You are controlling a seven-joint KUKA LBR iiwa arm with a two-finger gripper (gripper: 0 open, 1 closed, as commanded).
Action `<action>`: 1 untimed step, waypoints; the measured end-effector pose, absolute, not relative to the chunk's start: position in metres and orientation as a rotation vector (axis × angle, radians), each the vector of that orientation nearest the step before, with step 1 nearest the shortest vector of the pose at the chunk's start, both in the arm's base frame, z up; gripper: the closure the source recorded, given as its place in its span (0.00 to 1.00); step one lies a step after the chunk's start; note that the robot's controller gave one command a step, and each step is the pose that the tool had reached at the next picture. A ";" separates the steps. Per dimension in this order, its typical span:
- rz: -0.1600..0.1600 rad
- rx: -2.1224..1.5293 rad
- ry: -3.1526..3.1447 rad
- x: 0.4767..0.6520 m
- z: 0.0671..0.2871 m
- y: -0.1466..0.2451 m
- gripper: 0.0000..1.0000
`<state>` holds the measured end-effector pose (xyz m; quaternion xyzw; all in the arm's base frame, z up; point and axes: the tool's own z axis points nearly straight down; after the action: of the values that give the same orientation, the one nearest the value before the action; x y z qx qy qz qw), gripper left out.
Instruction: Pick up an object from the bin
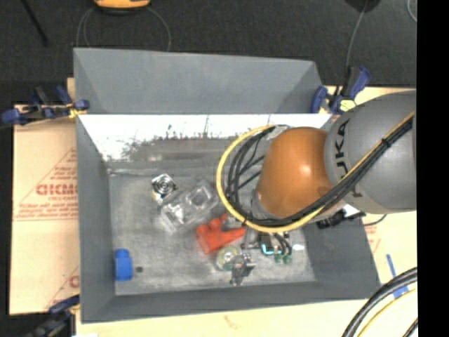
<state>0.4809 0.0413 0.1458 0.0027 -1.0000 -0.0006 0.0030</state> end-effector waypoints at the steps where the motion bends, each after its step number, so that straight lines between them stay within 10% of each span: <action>1: 0.001 0.238 -3.142 0.548 0.072 0.059 0.00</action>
Offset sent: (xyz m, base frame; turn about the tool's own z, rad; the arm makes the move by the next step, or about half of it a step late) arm 0.0632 0.0187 -0.0758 -0.1475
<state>0.5482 0.0586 0.0719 0.0755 -0.9971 0.0004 -0.0048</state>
